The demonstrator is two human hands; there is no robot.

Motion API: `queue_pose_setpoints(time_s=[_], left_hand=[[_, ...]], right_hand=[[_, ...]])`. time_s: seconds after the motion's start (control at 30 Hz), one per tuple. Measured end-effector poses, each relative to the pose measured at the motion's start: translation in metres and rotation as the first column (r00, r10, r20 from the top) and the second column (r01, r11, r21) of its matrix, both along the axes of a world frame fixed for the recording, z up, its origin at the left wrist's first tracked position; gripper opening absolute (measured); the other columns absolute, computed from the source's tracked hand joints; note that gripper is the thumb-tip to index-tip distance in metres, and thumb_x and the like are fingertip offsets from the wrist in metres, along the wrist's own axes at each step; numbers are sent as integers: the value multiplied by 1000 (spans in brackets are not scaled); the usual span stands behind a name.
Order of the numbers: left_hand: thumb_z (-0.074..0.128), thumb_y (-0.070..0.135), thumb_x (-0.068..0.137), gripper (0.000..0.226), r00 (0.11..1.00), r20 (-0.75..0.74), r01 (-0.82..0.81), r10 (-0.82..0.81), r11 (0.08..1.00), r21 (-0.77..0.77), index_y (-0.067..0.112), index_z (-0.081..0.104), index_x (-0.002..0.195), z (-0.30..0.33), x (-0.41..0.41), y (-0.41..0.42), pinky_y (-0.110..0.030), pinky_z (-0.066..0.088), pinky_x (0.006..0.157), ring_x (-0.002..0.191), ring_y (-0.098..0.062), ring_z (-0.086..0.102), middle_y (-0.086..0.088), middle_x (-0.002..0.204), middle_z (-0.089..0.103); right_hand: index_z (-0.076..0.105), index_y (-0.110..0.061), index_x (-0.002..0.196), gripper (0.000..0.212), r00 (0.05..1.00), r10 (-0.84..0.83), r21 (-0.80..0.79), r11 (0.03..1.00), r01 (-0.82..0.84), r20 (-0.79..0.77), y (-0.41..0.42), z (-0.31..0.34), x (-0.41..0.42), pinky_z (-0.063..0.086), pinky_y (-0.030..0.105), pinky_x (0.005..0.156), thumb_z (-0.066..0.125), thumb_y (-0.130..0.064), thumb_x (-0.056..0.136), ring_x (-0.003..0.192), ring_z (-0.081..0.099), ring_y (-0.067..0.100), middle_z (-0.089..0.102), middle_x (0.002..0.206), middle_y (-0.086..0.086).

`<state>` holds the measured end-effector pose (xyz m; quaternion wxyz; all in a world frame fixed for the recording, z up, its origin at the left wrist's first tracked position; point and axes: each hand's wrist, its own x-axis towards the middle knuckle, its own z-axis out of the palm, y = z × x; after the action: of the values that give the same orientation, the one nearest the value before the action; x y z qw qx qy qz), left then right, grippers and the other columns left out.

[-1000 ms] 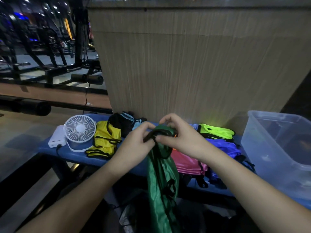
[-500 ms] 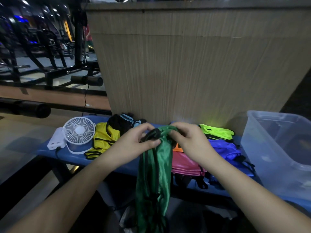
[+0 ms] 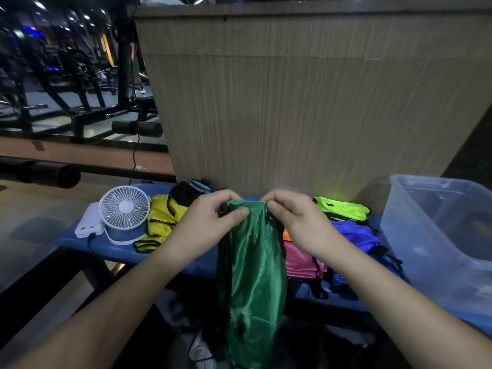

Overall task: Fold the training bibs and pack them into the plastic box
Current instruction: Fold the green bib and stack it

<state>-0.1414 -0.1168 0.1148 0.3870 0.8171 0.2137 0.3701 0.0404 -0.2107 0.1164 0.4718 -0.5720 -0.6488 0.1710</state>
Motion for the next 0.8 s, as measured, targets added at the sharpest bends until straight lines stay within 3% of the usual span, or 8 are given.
queue_pose_setpoints(time_s=[0.1, 0.2, 0.27, 0.37, 0.5, 0.63, 0.73, 0.8], left_hand=[[73, 26, 87, 6, 999, -41, -15, 15, 1000, -1, 20, 75, 88, 1, -4, 7, -20, 48, 73, 76, 1, 62, 10, 84, 71], [73, 25, 85, 3, 1000, -13, 22, -23, 994, -103, 27, 74, 85, 2, -6, 11, -39, 52, 85, 86, -11, 68, -2, 88, 74], [73, 24, 84, 4, 1000, -7, 27, -28, 994, -104, 28, 71, 84, 3, -4, 9, -38, 51, 83, 84, -12, 67, -5, 85, 73], [70, 7, 91, 12, 997, -17, 75, -77, 994, -73, 19, 69, 89, 8, -1, 5, -32, 49, 81, 85, -13, 66, -8, 87, 71], [63, 0, 94, 21, 991, -55, 119, -121, 992, -32, 21, 65, 92, 15, -5, 8, -24, 48, 81, 89, -10, 64, -3, 90, 69], [58, -3, 95, 28, 971, -186, 152, -153, 988, -20, 25, 58, 98, 14, -11, 12, -22, 50, 80, 87, -6, 64, 5, 91, 65], [66, 20, 89, 19, 954, -262, 152, -149, 988, -9, 28, 57, 104, 12, -11, 9, -27, 49, 81, 89, -5, 64, 8, 94, 67], [70, 48, 78, 33, 934, -341, 143, -111, 987, 69, 32, 61, 106, 10, -8, 5, -29, 51, 85, 93, -3, 65, 12, 97, 68]], right_hand=[[66, -15, 101, 18, 999, 36, 17, 999, -36, 2, -2, 0, 2, 44, 28, 70, 47, -17, 99, 73, 58, 4, 64, 75, -11], [61, -21, 104, 14, 994, 83, 9, 997, -82, -76, -7, -1, 2, 36, 32, 66, 49, -22, 98, 68, 47, 12, 53, 69, -3], [60, -24, 104, 19, 989, 91, -14, 996, -93, -113, -11, 0, -1, 35, 35, 68, 51, -38, 96, 72, 46, 16, 52, 73, 11], [55, -32, 105, 31, 998, 67, -83, 994, -65, 22, -10, 0, -5, 45, 40, 77, 65, -53, 84, 78, 58, 19, 65, 83, 3], [62, -23, 98, 23, 993, 67, -129, 990, -54, 98, -6, -2, 4, 48, 28, 74, 79, -18, 83, 77, 63, 3, 69, 83, -11], [66, -14, 88, 12, 999, 52, -109, 993, -50, 8, -8, -3, 8, 40, 18, 66, 77, -10, 85, 66, 54, -1, 63, 71, -14], [65, -12, 87, 10, 999, 32, -85, 996, -33, -22, -7, -5, 2, 40, 21, 64, 75, -10, 87, 64, 53, 1, 63, 71, -11], [65, -13, 87, 10, 999, 31, -70, 997, -32, -17, -6, -7, -3, 40, 22, 63, 74, -9, 86, 64, 52, 2, 61, 70, -10]])
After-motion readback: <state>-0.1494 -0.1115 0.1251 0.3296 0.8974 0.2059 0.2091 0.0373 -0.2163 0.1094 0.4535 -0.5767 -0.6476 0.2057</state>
